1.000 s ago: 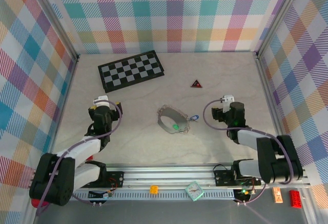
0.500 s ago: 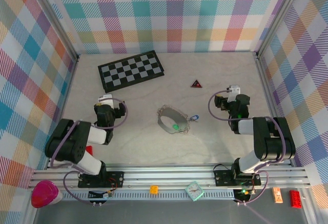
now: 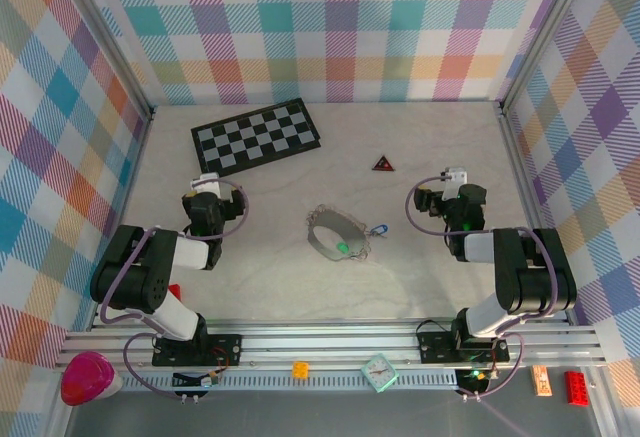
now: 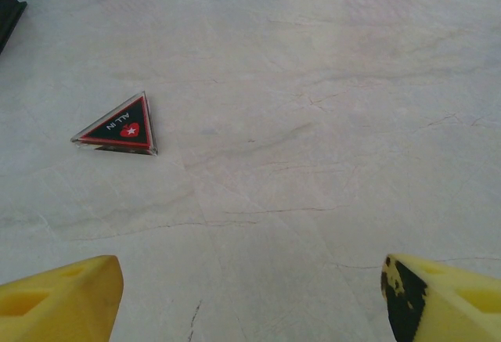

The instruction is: Put the keys on the keyring

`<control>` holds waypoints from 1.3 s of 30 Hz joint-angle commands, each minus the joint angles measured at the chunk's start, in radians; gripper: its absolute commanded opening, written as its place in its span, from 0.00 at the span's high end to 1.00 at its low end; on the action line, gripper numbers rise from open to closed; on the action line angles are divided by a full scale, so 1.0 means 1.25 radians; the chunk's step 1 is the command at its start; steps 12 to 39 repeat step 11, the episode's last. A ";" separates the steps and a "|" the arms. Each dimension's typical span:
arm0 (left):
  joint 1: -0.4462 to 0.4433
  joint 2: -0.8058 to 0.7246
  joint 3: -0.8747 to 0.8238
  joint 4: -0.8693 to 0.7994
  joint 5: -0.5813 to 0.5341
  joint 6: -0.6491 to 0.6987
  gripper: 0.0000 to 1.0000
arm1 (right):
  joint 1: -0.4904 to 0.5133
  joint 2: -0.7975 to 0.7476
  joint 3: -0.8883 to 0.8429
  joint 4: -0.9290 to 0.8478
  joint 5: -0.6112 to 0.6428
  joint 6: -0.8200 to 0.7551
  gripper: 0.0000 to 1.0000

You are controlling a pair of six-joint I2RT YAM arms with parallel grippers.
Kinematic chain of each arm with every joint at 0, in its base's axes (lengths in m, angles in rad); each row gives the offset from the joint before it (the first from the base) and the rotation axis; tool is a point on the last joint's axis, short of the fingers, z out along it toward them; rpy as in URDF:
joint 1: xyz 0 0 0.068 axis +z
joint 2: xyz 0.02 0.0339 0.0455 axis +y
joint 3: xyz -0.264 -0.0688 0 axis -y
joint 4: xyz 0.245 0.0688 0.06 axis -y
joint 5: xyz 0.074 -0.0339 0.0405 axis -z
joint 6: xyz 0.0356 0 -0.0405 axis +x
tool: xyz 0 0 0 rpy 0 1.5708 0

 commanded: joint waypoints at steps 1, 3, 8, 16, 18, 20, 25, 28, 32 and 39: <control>0.003 -0.002 0.008 -0.011 -0.009 -0.008 0.00 | -0.003 0.003 0.009 0.007 -0.008 0.012 0.13; 0.013 -0.003 0.016 -0.027 0.015 -0.013 0.00 | -0.003 0.003 0.010 0.007 -0.007 0.011 0.13; 0.017 -0.001 0.017 -0.029 0.024 -0.012 0.00 | -0.004 0.002 0.010 0.007 -0.007 0.012 0.01; 0.017 -0.003 0.013 -0.022 0.025 -0.011 0.00 | -0.002 0.001 0.008 0.008 0.007 0.014 0.01; 0.017 -0.003 0.013 -0.022 0.025 -0.011 0.00 | -0.002 0.001 0.008 0.008 0.007 0.014 0.01; 0.017 -0.003 0.013 -0.022 0.025 -0.011 0.00 | -0.002 0.001 0.008 0.008 0.007 0.014 0.01; 0.017 -0.003 0.013 -0.022 0.025 -0.011 0.00 | -0.002 0.001 0.008 0.008 0.007 0.014 0.01; 0.017 -0.003 0.013 -0.022 0.025 -0.011 0.00 | -0.002 0.001 0.008 0.008 0.007 0.014 0.01; 0.017 -0.003 0.013 -0.022 0.025 -0.011 0.00 | -0.002 0.001 0.008 0.008 0.007 0.014 0.01; 0.017 -0.003 0.013 -0.022 0.025 -0.011 0.00 | -0.002 0.001 0.008 0.008 0.007 0.014 0.01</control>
